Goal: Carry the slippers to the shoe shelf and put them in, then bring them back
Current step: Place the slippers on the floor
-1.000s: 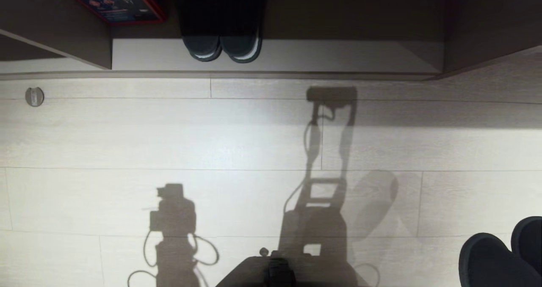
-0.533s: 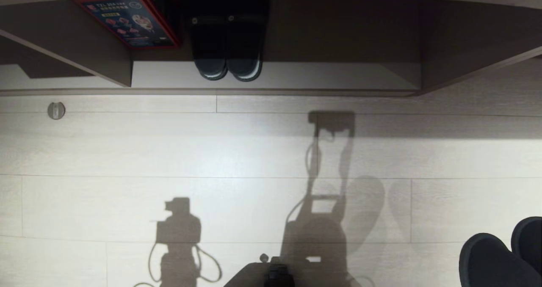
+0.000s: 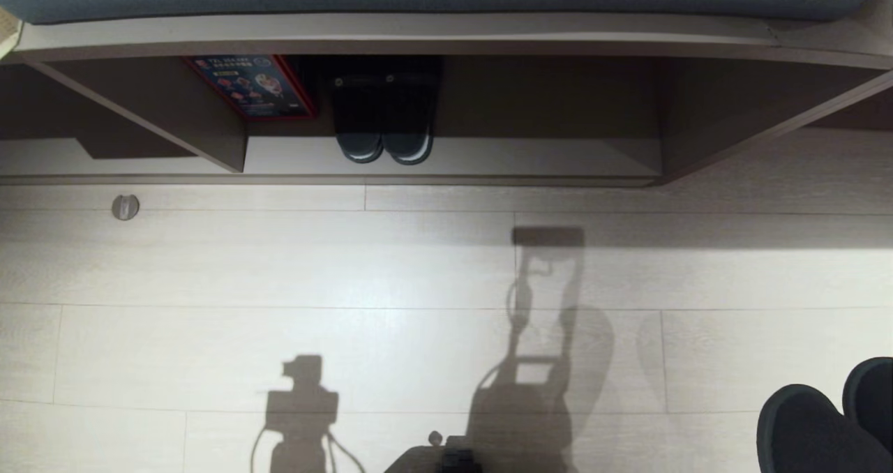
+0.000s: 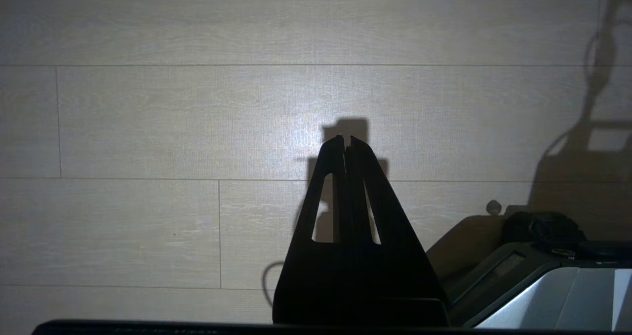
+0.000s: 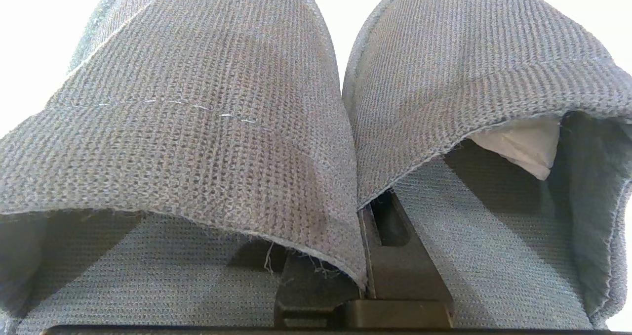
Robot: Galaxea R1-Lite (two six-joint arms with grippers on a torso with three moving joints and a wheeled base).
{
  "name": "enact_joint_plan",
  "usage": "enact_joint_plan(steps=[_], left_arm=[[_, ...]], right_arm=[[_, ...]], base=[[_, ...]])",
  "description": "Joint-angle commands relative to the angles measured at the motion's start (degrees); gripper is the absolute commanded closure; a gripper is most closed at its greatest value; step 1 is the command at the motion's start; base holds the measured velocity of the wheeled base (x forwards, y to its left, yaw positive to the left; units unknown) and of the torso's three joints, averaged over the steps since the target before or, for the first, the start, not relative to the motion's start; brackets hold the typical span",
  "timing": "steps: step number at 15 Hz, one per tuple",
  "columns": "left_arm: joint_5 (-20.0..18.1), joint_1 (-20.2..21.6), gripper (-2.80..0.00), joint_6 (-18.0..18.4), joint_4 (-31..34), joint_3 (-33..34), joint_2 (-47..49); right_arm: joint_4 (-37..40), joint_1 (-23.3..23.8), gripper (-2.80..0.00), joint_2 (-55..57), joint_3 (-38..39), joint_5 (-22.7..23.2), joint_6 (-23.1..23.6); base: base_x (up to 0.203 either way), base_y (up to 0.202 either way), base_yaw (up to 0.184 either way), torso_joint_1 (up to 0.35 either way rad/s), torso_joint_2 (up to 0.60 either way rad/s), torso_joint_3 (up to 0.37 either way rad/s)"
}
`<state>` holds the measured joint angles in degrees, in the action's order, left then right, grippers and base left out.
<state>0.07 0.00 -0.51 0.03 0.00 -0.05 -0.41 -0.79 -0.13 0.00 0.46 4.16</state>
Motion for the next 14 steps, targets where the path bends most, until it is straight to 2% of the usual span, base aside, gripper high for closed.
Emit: enact_joint_plan(steps=[1, 14], left_arm=[[0.0, 0.0, 0.0, 0.0, 0.0, 0.0, 0.0], [0.0, 0.1, 0.0, 0.0, 0.0, 0.1, 0.0]], right_arm=[[0.0, 0.0, 0.0, 0.2, 0.0, 0.0, -0.1], [0.0, 0.0, 0.0, 0.1, 0.0, 0.0, -0.1]], base=[[0.0, 0.0, 0.0, 0.003, 0.0, 0.203], [0.0, 0.0, 0.0, 0.003, 0.0, 0.2]])
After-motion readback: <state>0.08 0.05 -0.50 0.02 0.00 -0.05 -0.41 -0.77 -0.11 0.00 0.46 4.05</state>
